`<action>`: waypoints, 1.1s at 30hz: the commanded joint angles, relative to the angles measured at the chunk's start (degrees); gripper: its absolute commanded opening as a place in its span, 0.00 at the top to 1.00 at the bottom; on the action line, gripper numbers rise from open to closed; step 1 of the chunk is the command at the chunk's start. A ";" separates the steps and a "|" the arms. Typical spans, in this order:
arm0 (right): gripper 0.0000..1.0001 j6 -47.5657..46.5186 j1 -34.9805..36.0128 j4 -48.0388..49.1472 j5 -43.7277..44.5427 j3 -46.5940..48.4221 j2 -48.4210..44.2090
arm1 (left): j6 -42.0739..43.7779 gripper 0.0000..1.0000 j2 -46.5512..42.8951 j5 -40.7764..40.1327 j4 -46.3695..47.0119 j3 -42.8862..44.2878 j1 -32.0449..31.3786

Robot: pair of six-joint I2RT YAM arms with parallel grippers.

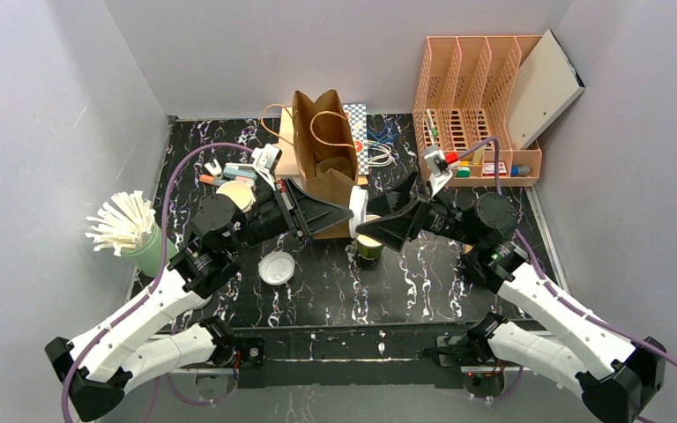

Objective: Pack the takeout coffee

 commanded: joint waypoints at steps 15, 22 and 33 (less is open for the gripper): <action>0.02 3.72 -0.20 5.85 -0.05 3.01 1.15 | -0.56 1.00 0.38 2.08 2.39 -0.81 0.20; 0.02 4.62 -0.19 6.44 1.06 2.76 0.31 | -0.51 1.00 0.70 2.09 2.46 -0.89 0.21; 0.08 5.57 -0.16 6.68 2.09 2.40 -0.61 | -0.27 1.00 0.28 1.99 2.46 -1.41 0.22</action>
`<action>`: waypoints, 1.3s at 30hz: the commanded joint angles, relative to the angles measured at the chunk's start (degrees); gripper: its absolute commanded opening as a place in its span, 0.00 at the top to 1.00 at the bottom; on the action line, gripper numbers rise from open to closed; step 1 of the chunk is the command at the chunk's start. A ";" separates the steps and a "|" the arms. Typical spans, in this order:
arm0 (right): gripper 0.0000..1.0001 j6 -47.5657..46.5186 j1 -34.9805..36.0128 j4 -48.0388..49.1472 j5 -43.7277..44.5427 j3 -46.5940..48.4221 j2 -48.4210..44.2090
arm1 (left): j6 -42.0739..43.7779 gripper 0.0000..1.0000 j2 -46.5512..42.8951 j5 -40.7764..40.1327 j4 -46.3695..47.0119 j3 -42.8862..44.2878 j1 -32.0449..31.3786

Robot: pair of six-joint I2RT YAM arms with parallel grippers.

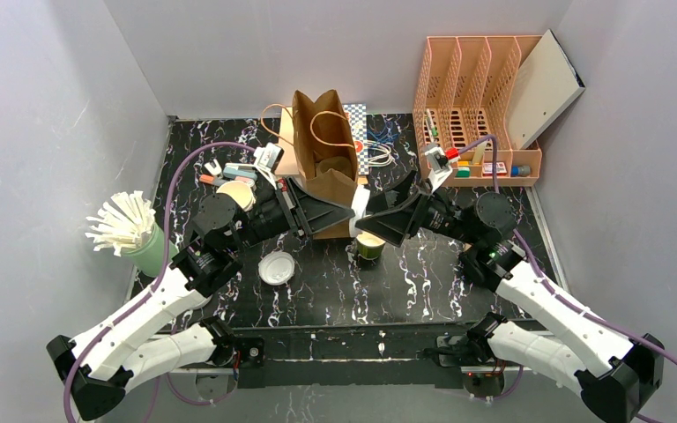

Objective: Pack the takeout coffee

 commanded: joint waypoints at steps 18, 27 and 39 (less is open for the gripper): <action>0.15 -9.55 -0.20 -19.68 10.44 5.73 -2.67 | 12.76 0.47 -3.91 -10.48 -21.29 5.92 0.19; 0.15 -20.10 -0.21 -44.30 23.90 10.14 0.63 | 20.30 0.46 -3.03 -17.36 -31.69 4.62 0.18; 0.12 -27.13 -0.15 -59.77 29.68 16.32 14.50 | 24.90 0.49 1.24 -22.64 -31.52 -3.22 0.06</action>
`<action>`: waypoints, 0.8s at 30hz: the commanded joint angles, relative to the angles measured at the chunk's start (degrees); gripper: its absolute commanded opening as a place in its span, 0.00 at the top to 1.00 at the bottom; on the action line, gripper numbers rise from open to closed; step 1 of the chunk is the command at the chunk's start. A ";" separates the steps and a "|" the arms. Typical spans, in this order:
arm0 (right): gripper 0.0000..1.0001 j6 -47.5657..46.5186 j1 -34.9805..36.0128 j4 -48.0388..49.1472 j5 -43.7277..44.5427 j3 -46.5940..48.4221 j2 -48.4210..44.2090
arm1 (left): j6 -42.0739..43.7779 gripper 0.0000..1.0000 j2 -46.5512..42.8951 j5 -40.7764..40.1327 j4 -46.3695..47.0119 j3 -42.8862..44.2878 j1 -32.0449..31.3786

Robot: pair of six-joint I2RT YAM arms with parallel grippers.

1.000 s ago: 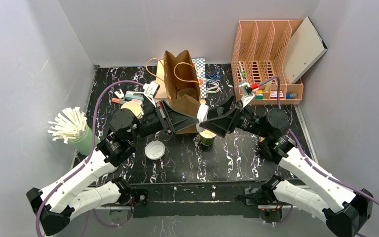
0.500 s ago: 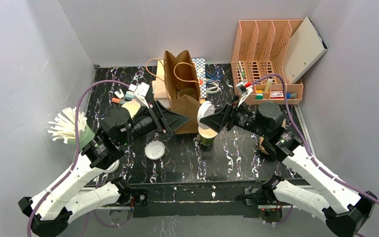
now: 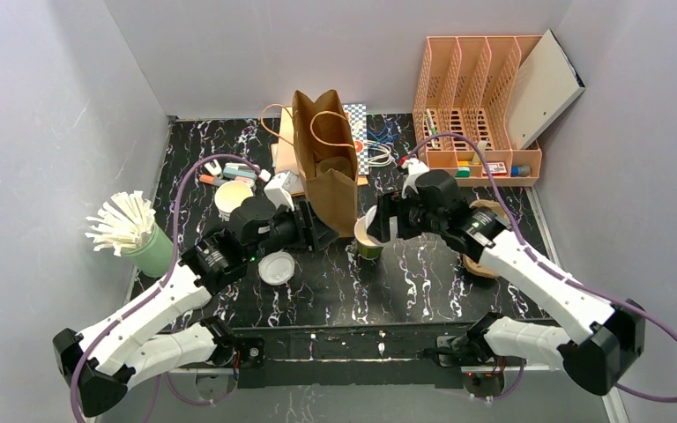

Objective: Pack the takeout coffee

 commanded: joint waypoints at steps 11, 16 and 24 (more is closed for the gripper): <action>0.10 -6.33 -0.20 -5.24 2.31 7.84 13.73 | 2.77 0.58 -0.75 -10.63 9.68 -13.09 -1.56; 0.09 -7.44 -0.21 -4.81 2.51 9.47 16.29 | 3.18 0.58 0.62 -11.76 14.05 -15.64 -1.80; 0.07 -8.26 -0.21 -5.25 3.95 11.18 18.95 | 2.90 0.58 4.23 -12.92 19.26 -16.29 -1.80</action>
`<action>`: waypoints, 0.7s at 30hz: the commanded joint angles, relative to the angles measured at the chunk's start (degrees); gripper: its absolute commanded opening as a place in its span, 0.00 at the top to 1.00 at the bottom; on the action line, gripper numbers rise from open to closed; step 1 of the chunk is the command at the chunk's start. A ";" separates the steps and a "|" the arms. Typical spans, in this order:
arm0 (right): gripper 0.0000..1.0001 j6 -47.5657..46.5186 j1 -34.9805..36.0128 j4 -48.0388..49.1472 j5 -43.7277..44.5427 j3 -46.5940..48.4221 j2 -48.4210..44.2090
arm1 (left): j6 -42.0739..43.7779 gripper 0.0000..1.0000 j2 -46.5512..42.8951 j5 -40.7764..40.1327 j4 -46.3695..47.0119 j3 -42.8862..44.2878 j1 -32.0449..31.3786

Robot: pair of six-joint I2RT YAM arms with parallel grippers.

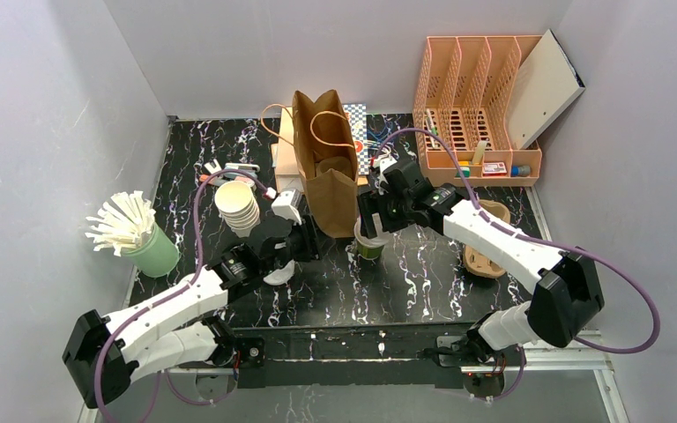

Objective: Pack the takeout coffee

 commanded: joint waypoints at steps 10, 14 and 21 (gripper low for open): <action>0.02 -2.19 -0.23 0.88 -1.67 3.14 1.36 | 0.25 0.59 5.84 -1.49 7.39 -0.33 -0.38; 0.02 -2.50 -0.17 0.79 -2.67 3.18 1.68 | 0.15 0.59 6.83 -1.16 7.75 -0.41 -0.38; 0.02 -2.92 -0.17 0.59 -3.49 2.92 2.27 | -0.04 0.58 8.59 -0.65 9.28 -0.64 -0.38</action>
